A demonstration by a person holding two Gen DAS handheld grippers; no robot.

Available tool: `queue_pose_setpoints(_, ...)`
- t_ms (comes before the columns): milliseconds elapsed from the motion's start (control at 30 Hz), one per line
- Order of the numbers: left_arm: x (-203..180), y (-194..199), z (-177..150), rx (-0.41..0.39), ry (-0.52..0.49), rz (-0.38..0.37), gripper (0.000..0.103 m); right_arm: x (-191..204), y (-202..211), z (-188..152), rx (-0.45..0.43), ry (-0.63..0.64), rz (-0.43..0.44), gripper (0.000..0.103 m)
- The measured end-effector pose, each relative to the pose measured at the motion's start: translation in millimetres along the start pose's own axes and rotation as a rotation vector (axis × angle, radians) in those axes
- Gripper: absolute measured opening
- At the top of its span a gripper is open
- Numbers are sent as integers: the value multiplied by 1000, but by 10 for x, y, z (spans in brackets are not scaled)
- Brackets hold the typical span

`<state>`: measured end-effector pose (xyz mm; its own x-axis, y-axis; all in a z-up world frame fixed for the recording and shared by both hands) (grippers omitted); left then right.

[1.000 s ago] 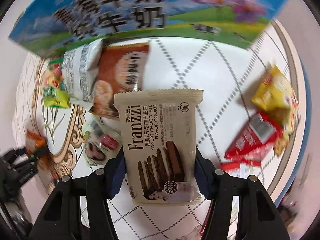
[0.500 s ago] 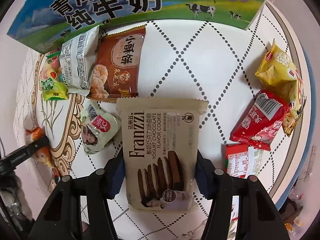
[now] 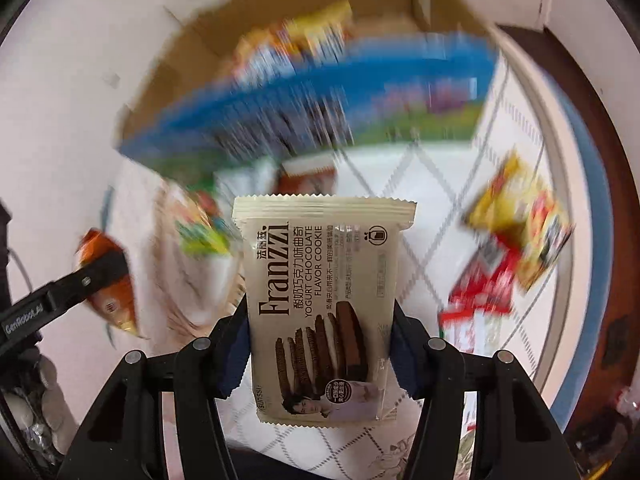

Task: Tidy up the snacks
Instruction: 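Carry both packets into the box and open both tools to drop them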

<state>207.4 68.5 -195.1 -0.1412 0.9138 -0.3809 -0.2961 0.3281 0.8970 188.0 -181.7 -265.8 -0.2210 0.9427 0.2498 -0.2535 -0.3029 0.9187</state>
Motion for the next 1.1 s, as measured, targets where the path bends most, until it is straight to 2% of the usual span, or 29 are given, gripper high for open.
queue_pose_setpoints(100, -583, -19, 392, -51, -75, 7, 42, 24, 324, 435, -80, 23, -2, 61)
queue_pose_setpoints(200, -923, -97, 766, -78, -136, 45, 42, -61, 503, 947, -143, 40, -44, 61)
queue_pose_setpoints(233, -1024, -243, 857, -82, -151, 68, 42, -99, 505, 1125, -159, 45, -70, 61)
queue_pose_setpoints(433, -1027, -765, 1636, -45, -157, 191, 42, -512, 214, 1899, -110, 31, -149, 61)
queue_pose_setpoints(600, -875, -1256, 2021, 57, -116, 246, 42, -775, -130, 2184, -27, 40, -185, 61)
queue_pose_setpoints(767, -684, -1595, 2226, 106, -98, 311, 42, -955, -515, 2313, 44, 48, -226, 61)
queue_pose_setpoints(1000, -592, -1814, 2268, 155, -69, 324, 43, -1131, -874, 2459, 98, 50, -244, 62)
queue_pose_setpoints(1100, -574, -1864, 2261, 167, -60, 316, 43, -1170, -974, 2489, 118, 27, -224, 64)
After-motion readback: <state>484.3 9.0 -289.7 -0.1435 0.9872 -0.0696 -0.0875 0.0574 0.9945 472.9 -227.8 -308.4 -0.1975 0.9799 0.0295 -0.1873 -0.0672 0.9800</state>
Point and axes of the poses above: each gripper's, at about its wrist camera, not at the fingertips, and y roughly against the way its jaws point, x to its left, z to its top, the point moved 10 cm from there along -y, roughly the way its jaws point, and after that the axes turned 14 degrees about y, right-handed, at the moved point
